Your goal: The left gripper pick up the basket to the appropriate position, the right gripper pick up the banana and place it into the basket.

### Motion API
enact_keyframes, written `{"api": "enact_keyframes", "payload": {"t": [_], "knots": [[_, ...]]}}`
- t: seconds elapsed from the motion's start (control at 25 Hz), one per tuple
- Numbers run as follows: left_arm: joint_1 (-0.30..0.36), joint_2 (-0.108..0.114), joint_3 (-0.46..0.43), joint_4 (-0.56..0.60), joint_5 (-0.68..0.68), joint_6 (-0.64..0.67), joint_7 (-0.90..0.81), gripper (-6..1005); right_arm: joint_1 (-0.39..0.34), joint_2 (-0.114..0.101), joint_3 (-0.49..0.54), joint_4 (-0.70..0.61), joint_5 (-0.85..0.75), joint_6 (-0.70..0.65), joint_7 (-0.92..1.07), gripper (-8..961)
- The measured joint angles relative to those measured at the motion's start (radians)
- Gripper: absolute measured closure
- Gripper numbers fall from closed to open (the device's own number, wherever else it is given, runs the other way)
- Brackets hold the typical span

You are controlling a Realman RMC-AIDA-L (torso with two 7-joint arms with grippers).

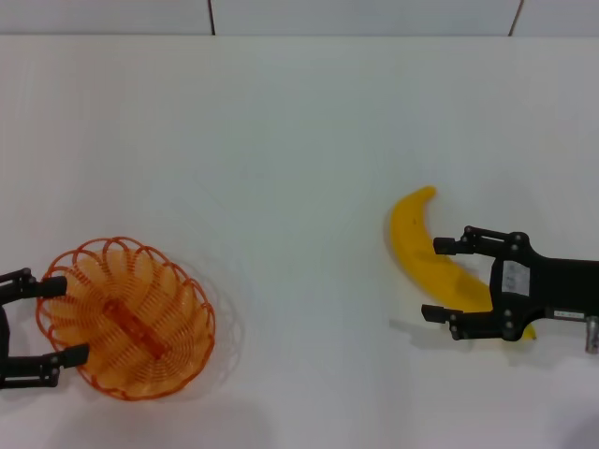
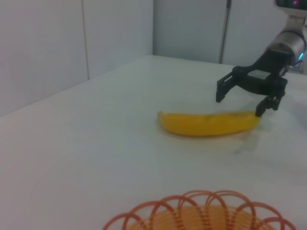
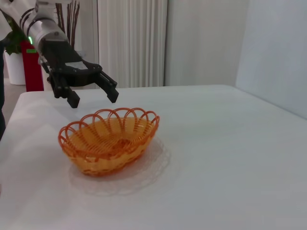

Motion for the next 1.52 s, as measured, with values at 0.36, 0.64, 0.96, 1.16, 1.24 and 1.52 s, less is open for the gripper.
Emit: {"api": "enact_keyframes", "payload": {"t": [0.36,0.64,0.96,1.16,1.24,1.52], "knots": [[-0.090,-0.051,0.030,-0.010,0.058,0.001,0.014,102,0.028,0.001,-0.008,0.026,0.023,0.000,-0.002,96],[-0.091,-0.054,0.023,-0.008,0.055,0.008,0.010,108,0.025,0.000,-0.002,0.028,0.025,-0.002,-0.002,95],[-0.187,0.033,-0.012,0.186,-0.004,0.008,-0.537,114,0.030,-0.002,0.000,0.026,0.026,-0.001,0.000,95],[-0.367,0.182,0.119,0.208,0.124,0.020,-0.850,119,0.052,-0.001,-0.007,0.027,0.025,0.000,0.007,95],[-0.423,0.204,0.196,0.213,0.189,0.023,-0.875,120,0.062,-0.002,-0.008,0.027,0.021,-0.001,0.010,96],[-0.469,0.089,0.352,0.340,0.439,0.010,-0.747,126,0.087,-0.003,-0.013,0.026,0.013,-0.008,0.030,95]]}}
